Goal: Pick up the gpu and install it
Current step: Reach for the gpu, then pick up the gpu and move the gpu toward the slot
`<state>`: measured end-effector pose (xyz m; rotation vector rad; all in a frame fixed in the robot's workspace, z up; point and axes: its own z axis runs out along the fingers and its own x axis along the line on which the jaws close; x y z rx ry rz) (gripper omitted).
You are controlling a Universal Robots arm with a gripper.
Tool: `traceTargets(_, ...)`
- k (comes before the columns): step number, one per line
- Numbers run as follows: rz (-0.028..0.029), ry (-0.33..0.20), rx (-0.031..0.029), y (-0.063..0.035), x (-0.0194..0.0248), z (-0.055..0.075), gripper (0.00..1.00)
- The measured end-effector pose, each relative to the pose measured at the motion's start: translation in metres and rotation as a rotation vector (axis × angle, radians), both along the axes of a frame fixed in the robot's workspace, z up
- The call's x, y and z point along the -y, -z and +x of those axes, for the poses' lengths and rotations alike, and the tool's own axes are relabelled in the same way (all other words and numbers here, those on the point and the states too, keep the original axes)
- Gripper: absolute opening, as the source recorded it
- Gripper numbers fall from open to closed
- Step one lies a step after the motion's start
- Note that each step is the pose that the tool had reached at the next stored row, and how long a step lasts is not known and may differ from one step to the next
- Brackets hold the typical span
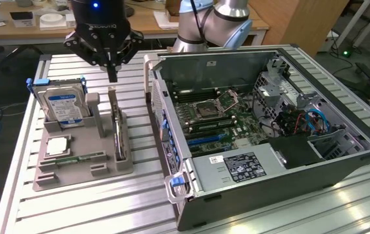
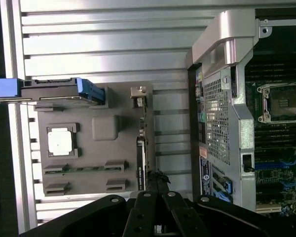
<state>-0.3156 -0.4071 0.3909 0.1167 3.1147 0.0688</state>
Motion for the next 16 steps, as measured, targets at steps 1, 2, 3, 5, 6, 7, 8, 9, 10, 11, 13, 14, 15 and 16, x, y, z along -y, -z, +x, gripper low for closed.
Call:
traceTargets(1,-0.0001,0.000,-0.0001,0.0000,0.0001,-0.002,0.11)
traceTargets(2,0.0000,0.000,0.0000,0.0000,0.0001,-0.005,0.11)
traceTargets(3,-0.0001,0.000,0.0000,0.0000,0.0002,-0.007,0.11)
traceTargets(5,0.0000,0.000,-0.0001,0.0000,0.0003,-0.012,0.11)
traceTargets(6,-0.0001,0.000,0.0000,0.0000,0.0004,-0.014,0.11)
traceTargets(7,-0.0001,0.000,-0.0001,0.0000,0.0004,-0.015,0.11)
traceTargets(8,0.0000,0.000,0.0000,0.0000,0.0004,-0.015,0.11)
traceTargets(9,0.0000,0.000,0.0000,0.0000,0.0004,-0.015,0.11)
traceTargets(10,0.0000,0.000,0.0000,0.0000,0.0004,-0.015,0.11)
traceTargets(11,0.0000,0.000,-0.0001,0.0000,0.0004,-0.015,0.11)
traceTargets(13,0.0000,0.000,0.0000,0.0000,0.0004,-0.015,0.11)
traceTargets(14,0.0000,0.000,-0.0001,0.0000,0.0004,-0.015,0.11)
traceTargets(15,0.0000,0.000,0.0000,0.0000,0.0004,-0.015,0.11)
traceTargets(16,0.0000,0.000,0.0000,0.0000,0.0004,-0.015,0.11)
